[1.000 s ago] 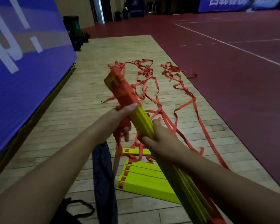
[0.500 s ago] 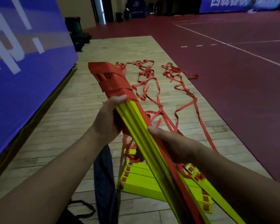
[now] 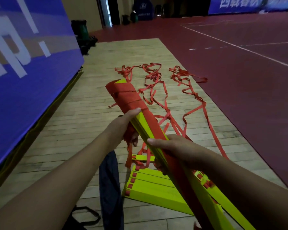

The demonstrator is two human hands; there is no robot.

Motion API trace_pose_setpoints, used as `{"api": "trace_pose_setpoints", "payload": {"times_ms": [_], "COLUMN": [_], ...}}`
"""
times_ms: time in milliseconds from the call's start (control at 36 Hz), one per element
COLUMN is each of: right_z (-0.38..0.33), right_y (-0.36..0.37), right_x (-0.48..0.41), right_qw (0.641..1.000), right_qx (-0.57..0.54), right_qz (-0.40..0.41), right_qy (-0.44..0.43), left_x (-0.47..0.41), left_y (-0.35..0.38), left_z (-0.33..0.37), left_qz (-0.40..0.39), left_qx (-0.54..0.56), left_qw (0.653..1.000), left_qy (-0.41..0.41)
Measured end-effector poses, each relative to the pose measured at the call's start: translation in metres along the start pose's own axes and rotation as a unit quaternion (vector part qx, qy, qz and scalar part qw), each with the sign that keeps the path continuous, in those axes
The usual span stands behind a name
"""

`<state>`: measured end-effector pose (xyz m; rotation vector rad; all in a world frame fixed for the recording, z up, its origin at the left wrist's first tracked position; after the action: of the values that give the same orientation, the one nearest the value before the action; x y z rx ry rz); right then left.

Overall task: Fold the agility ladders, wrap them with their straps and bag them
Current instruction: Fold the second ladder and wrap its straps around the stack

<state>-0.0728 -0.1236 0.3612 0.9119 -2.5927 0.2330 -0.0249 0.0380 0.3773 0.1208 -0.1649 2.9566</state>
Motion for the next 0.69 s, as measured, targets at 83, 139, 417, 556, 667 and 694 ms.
{"api": "trace_pose_setpoints", "payload": {"times_ms": [83,139,417,556,667,694], "right_z": [0.001,0.001,-0.023,-0.018,-0.023,-0.026], "right_y": [-0.001,-0.002,-0.028,-0.037,-0.029,-0.028], "right_x": [0.001,0.000,-0.006,-0.013,-0.015,-0.016], "right_qw": [0.999,0.999,0.974,0.835,0.768,0.778], "right_qx": [0.039,0.045,0.168,0.481,0.569,0.559], "right_qz": [0.005,0.009,0.146,0.266,0.289,0.279], "right_qy": [-0.011,-0.014,-0.042,-0.028,-0.052,-0.062], "left_x": [-0.002,-0.003,-0.008,-0.002,-0.001,-0.002], "left_y": [-0.003,-0.006,-0.003,0.016,0.021,0.020], "left_z": [-0.003,0.000,0.004,-0.025,-0.043,-0.041], "left_qz": [0.044,0.061,0.036,0.025,0.145,0.170], "left_qx": [0.014,0.023,0.033,0.005,0.159,0.177], "left_qw": [0.999,0.997,0.999,0.994,0.969,0.963], "left_qy": [0.019,0.035,-0.013,-0.109,-0.123,-0.109]}}
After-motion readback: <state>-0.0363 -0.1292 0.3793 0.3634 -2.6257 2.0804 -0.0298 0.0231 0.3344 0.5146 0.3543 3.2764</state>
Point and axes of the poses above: each hand's wrist, its own x-axis away from the middle knuckle, its own y-axis out of the palm, z = x × y, the point moved 7 cm from there along -x, towards the middle knuckle, and after that the axes turned 2 degrees about y, right-handed, at the moved point
